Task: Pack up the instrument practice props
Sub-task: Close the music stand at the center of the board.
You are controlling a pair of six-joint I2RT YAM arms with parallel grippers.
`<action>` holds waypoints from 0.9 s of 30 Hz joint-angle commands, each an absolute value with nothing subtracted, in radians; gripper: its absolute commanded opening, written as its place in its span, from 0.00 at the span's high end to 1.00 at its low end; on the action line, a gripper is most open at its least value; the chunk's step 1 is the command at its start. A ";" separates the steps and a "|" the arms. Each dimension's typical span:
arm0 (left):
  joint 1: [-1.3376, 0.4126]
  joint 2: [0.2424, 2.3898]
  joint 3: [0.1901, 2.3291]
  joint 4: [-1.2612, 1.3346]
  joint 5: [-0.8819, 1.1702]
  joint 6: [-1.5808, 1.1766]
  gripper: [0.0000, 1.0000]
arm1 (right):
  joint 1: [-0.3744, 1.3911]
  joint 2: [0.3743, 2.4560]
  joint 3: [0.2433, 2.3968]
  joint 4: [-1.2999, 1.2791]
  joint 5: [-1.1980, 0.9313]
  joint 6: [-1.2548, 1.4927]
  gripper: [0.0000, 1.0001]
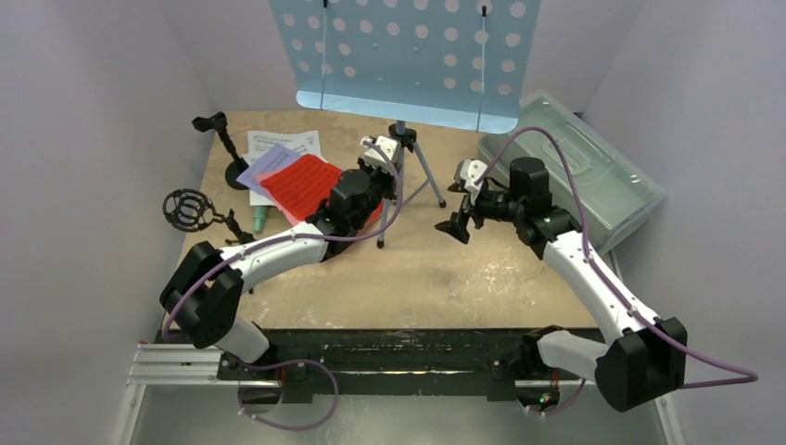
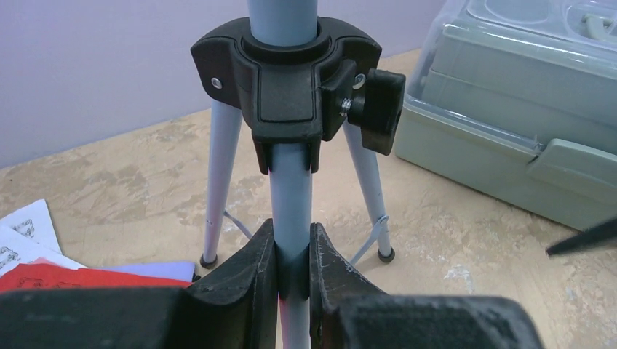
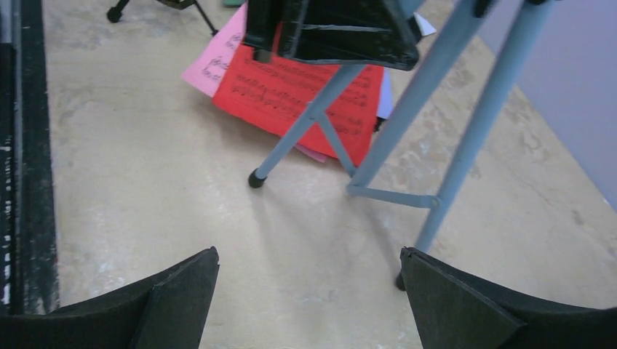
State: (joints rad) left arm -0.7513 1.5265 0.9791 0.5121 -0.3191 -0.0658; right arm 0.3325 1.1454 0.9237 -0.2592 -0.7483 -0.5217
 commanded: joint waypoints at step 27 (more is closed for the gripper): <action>-0.755 1.405 0.903 1.020 -0.214 -0.193 1.00 | 0.328 1.520 0.830 0.899 -0.780 -0.072 0.01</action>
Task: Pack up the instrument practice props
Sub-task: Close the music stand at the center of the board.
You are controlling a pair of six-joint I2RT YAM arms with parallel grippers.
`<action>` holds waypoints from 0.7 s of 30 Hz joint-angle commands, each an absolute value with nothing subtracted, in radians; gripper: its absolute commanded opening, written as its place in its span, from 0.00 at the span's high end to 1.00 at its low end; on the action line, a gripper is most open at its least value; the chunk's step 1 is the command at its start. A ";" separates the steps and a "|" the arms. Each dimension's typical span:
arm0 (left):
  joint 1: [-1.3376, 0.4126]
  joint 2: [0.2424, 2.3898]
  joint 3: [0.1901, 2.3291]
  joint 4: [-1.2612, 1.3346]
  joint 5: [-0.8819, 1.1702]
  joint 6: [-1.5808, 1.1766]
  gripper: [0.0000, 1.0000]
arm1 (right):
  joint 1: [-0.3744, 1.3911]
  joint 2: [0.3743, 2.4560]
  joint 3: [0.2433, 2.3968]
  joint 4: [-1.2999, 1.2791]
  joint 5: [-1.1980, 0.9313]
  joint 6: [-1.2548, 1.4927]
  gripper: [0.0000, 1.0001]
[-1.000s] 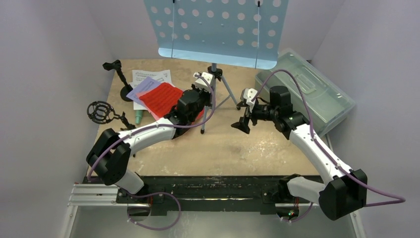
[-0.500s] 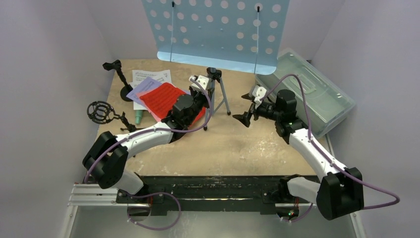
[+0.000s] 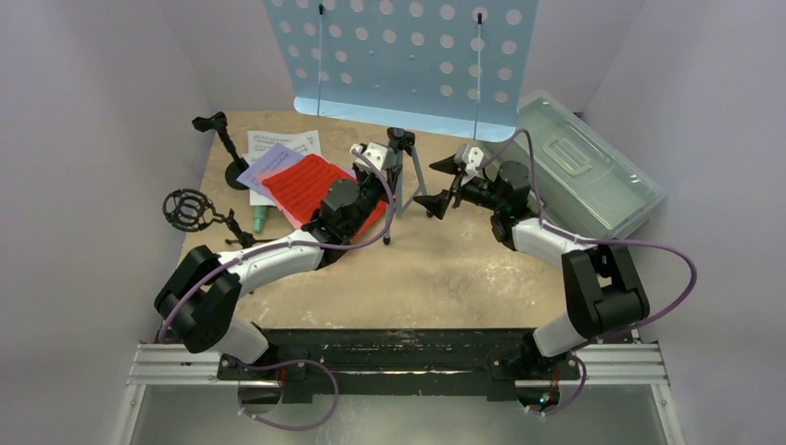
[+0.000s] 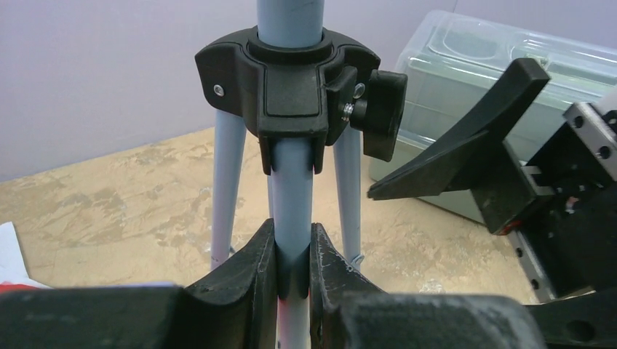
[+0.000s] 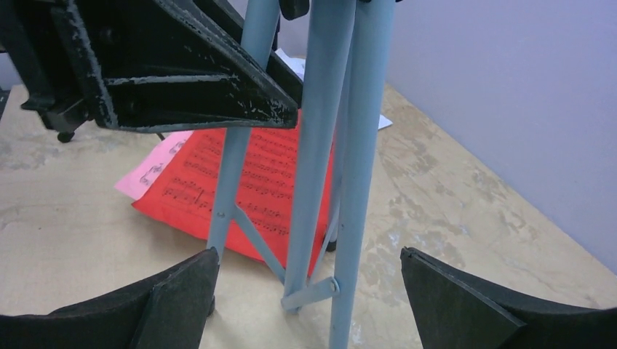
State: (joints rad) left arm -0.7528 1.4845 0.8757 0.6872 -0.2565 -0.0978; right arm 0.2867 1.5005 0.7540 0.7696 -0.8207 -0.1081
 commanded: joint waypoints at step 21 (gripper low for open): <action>-0.755 1.327 0.821 0.977 -0.078 -0.259 0.66 | 0.324 1.575 0.844 0.995 -0.834 0.114 1.00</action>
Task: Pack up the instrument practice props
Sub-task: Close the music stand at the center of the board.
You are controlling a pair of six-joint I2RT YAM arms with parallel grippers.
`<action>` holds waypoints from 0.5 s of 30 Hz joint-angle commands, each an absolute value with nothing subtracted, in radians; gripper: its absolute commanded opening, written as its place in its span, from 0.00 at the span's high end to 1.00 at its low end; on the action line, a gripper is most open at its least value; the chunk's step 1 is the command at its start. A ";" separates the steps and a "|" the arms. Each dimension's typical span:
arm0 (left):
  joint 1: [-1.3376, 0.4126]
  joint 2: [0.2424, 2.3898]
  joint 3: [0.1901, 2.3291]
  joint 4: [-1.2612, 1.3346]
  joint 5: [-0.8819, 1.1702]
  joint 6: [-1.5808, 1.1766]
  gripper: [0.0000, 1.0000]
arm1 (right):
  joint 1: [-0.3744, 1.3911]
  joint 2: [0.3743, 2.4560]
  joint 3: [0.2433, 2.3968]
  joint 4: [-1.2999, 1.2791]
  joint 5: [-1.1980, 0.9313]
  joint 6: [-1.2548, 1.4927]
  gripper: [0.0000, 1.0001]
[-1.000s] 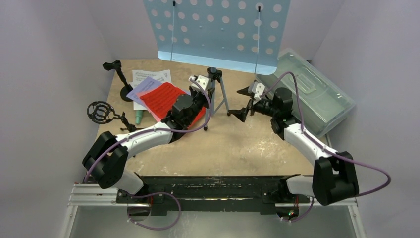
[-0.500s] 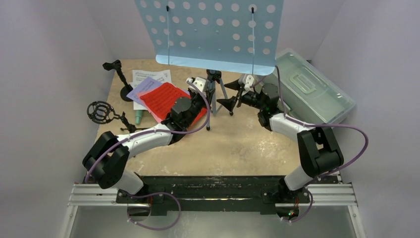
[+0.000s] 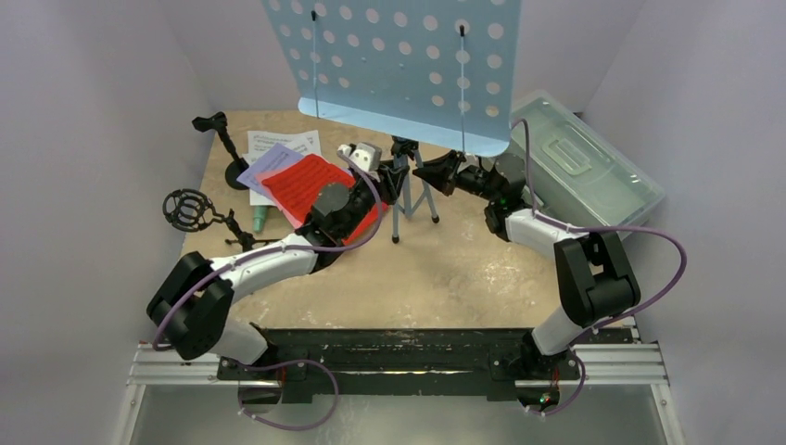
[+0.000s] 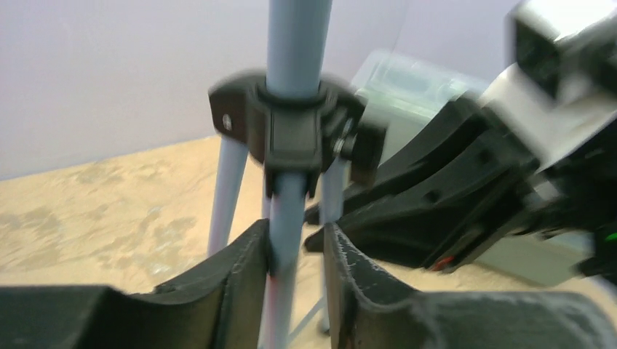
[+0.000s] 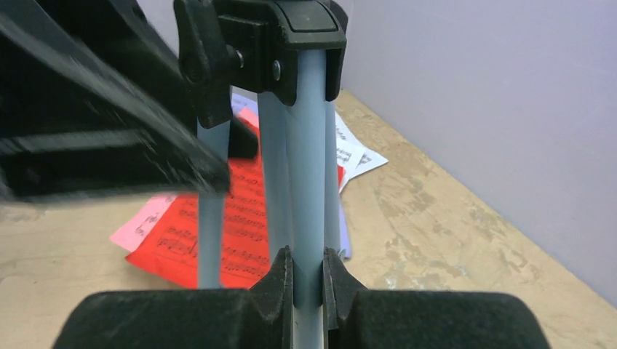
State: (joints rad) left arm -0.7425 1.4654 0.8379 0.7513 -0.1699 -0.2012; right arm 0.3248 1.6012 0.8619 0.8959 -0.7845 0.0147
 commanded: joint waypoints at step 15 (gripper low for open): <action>-0.756 1.206 0.656 1.112 -0.044 -0.157 0.22 | 0.311 1.600 0.863 0.951 -0.826 0.155 1.00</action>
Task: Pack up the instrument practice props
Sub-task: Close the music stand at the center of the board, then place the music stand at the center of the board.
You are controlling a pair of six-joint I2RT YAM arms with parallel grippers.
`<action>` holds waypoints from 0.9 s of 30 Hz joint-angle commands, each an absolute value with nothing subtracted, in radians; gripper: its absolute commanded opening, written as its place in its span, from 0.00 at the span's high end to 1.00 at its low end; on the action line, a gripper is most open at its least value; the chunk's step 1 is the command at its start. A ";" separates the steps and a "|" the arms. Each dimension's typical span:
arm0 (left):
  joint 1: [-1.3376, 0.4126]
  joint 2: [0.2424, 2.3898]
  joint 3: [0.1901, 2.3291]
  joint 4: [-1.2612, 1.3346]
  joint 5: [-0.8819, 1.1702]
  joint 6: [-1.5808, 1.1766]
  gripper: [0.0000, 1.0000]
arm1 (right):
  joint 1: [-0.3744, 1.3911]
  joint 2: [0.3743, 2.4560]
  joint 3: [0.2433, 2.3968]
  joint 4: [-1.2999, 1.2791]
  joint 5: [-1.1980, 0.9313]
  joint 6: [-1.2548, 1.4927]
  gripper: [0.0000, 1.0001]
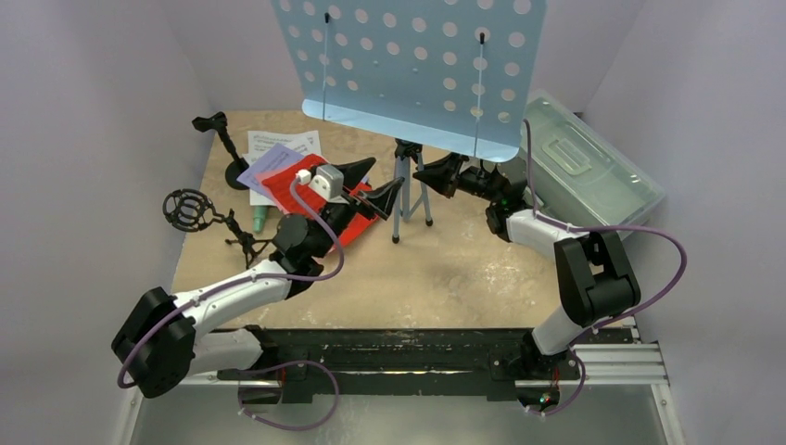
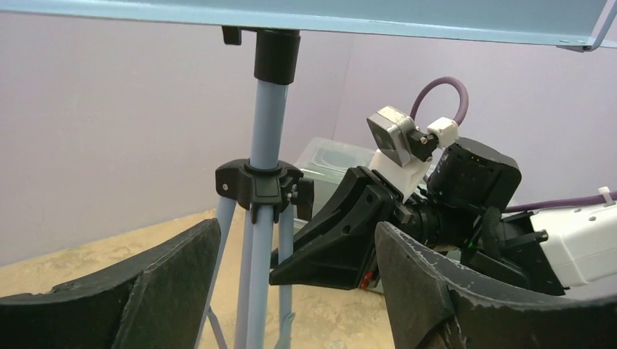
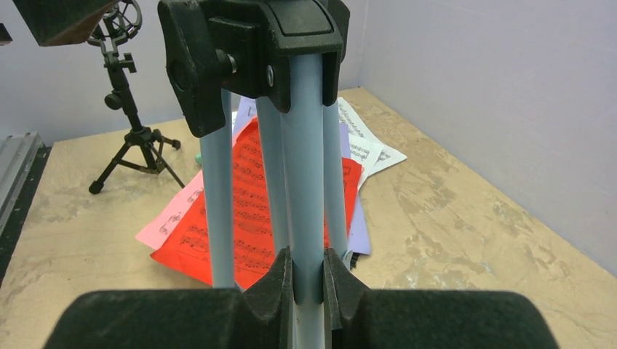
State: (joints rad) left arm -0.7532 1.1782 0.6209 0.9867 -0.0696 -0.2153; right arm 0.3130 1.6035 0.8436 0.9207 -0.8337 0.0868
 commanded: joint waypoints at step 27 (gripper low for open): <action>-0.756 1.601 1.144 1.018 -0.154 -0.008 1.00 | 0.311 1.453 0.882 0.731 -0.855 0.022 1.00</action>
